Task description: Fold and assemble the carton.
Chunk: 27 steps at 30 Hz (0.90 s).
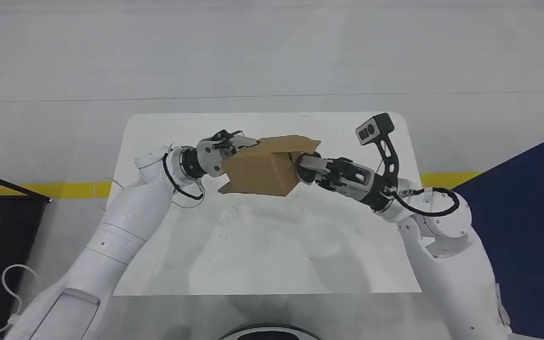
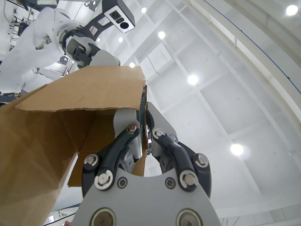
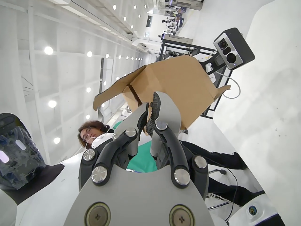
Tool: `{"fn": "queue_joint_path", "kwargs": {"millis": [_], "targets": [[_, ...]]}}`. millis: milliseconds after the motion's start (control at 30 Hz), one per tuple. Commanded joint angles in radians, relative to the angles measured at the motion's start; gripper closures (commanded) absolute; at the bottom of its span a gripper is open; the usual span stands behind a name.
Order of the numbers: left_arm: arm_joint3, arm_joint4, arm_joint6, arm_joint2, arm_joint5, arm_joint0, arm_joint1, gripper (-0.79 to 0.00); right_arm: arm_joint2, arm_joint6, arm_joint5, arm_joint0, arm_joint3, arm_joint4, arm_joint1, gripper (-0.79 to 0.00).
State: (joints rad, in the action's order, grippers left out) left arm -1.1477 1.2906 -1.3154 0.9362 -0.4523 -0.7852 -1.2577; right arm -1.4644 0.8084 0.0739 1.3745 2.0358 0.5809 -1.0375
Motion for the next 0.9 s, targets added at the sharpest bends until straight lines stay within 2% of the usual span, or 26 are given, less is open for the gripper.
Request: {"fn": "queue_joint_path", "kwargs": {"millis": [0,267,400,533,667,767,867], "targets": [[0.0,0.0,0.0,0.0,0.0,0.0,0.0,0.0,0.009,-0.005,0.001,-0.013,-0.003,-0.001,-0.001,0.0],[0.0,0.0,0.0,0.0,0.0,0.0,0.0,0.0,-0.011,-0.021,-0.025,-0.006,0.02,0.009,-0.001,0.0],[0.0,0.0,0.0,0.0,0.0,0.0,0.0,0.0,-0.077,-0.041,-0.064,0.029,0.039,0.042,0.0,0.0],[0.0,0.0,0.0,0.0,0.0,0.0,0.0,0.0,-0.169,-0.047,-0.103,0.064,0.126,0.088,0.002,0.0],[0.0,0.0,0.0,0.0,0.0,0.0,0.0,0.0,-0.199,-0.03,-0.077,0.073,0.234,0.071,0.006,0.0],[0.0,0.0,0.0,0.0,0.0,0.0,0.0,0.0,-0.163,-0.027,-0.025,0.041,0.283,0.013,0.009,0.0],[0.0,0.0,0.0,0.0,0.0,0.0,0.0,0.0,-0.101,-0.041,0.04,-0.03,0.264,-0.044,0.01,0.0]]}}
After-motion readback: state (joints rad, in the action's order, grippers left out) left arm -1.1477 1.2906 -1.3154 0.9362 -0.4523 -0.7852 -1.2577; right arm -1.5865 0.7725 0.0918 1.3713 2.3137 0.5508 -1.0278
